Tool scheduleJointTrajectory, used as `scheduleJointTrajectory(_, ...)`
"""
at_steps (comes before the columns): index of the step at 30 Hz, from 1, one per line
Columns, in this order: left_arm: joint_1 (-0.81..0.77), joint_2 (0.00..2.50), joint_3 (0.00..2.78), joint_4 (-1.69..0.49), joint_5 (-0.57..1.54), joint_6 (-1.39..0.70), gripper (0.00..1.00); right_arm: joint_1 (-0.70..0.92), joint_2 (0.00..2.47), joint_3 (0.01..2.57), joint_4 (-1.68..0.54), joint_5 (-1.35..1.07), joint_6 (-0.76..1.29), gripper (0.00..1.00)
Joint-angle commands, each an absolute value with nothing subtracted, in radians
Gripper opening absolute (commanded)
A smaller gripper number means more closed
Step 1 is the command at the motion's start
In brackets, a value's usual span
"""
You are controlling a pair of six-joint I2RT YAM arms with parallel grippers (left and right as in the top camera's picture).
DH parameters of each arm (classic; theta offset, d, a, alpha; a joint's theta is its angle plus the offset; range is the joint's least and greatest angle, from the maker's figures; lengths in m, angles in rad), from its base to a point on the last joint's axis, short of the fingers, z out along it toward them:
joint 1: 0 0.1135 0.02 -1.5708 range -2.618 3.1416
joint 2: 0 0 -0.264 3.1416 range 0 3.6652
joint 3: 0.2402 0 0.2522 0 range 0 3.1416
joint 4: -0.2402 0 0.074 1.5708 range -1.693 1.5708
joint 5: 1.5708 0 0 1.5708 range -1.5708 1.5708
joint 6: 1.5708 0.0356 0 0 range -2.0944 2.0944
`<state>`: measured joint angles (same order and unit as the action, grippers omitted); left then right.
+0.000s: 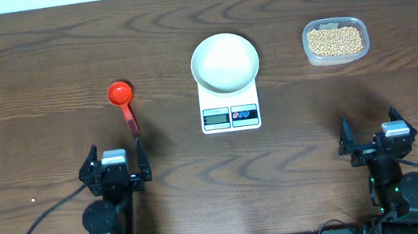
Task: Scoop item into bowl and weigh 50g on scale
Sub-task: 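Move left gripper over the red scoop and grasp its cup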
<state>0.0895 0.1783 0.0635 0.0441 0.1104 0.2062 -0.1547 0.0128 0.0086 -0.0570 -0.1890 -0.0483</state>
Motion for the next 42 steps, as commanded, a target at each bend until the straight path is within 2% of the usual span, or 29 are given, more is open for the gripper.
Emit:
scheduleJointTrajectory(1,0.086,0.319,0.192,0.059,0.123,0.185,0.93,-0.142,0.011,0.006,-0.06,-0.19,-0.054,0.99)
scheduleJointTrajectory(7,0.087,0.635,0.398,0.08,0.129,0.186,0.93,-0.142,0.011,0.006,-0.06,-0.19,-0.054,0.99)
scheduleJointTrajectory(12,0.109,0.896,0.614,0.052,0.252,0.167,0.93,-0.142,0.011,0.006,-0.06,-0.19,-0.054,0.99)
scheduleJointTrajectory(16,0.139,1.098,0.844,-0.091,0.289,0.14,0.93,-0.142,0.011,0.006,-0.06,-0.19,-0.054,0.99)
scheduleJointTrajectory(26,0.242,1.55,1.483,-0.617,0.416,0.14,0.93,-0.142,0.011,0.006,-0.06,-0.19,-0.054,0.99)
scheduleJointTrajectory(39,0.241,1.586,1.487,-0.625,0.46,0.101,0.93,-0.142,0.011,0.006,-0.06,-0.19,-0.054,0.99)
scheduleJointTrajectory(42,0.241,1.605,1.487,-0.624,0.4,0.025,0.93,-0.142,0.011,0.006,-0.06,-0.19,-0.054,0.99)
